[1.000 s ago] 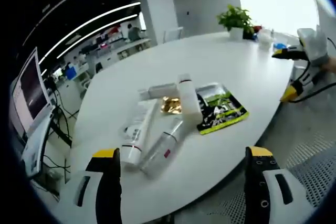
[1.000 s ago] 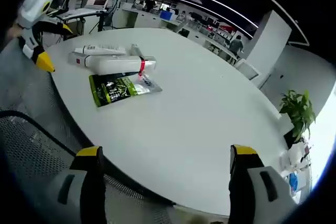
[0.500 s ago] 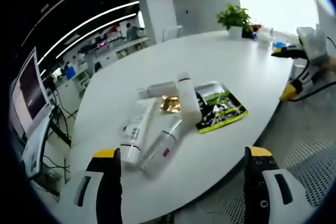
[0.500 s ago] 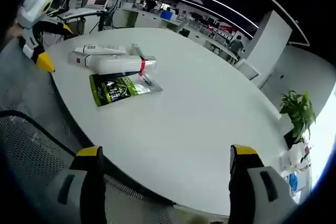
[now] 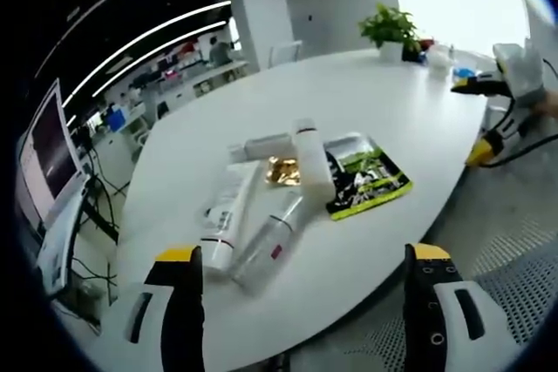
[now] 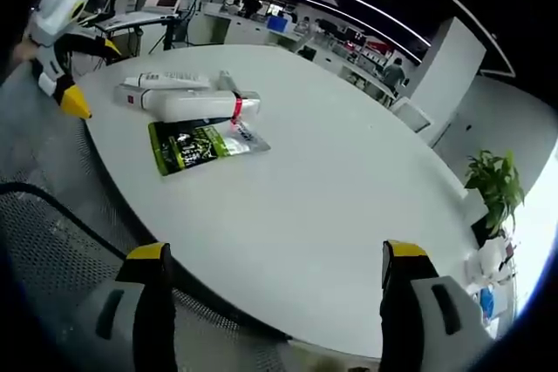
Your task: Arrange the skincare products in the storage area until every visible bottle or jar stands upright without overlapping.
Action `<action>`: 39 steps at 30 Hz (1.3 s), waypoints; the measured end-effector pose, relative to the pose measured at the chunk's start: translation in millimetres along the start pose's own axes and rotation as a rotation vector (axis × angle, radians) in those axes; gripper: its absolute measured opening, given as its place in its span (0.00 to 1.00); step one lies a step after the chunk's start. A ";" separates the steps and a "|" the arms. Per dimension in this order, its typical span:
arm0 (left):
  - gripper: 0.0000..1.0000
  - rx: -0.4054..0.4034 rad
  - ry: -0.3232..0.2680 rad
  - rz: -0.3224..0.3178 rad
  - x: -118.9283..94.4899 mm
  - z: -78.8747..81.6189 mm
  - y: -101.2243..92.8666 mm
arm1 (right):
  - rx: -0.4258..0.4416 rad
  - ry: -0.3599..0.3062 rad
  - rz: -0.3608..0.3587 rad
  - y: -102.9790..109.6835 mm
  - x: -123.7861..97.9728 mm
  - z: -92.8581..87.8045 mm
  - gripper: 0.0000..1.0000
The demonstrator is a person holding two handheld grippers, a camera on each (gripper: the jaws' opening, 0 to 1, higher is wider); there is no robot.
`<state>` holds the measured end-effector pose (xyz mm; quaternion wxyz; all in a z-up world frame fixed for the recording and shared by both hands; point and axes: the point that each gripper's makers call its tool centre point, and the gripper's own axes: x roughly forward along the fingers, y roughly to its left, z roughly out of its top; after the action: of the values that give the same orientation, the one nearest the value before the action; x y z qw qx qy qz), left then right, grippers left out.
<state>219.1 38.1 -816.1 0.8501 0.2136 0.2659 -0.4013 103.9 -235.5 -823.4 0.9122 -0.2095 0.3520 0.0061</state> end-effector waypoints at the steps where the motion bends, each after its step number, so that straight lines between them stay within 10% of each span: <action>1: 0.93 0.000 0.000 0.000 0.0 0.0 0.1 | -0.001 0.000 0.000 0.1 0.0 0.1 1.00; 39: 0.92 0.010 0.005 0.016 0.3 0.8 1.6 | -0.016 -0.021 0.033 2.9 1.9 2.6 1.00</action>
<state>220.8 38.4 -815.4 0.8514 0.2208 0.2644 -0.3954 106.5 -232.1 -824.0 0.9140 -0.2106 0.3458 0.0262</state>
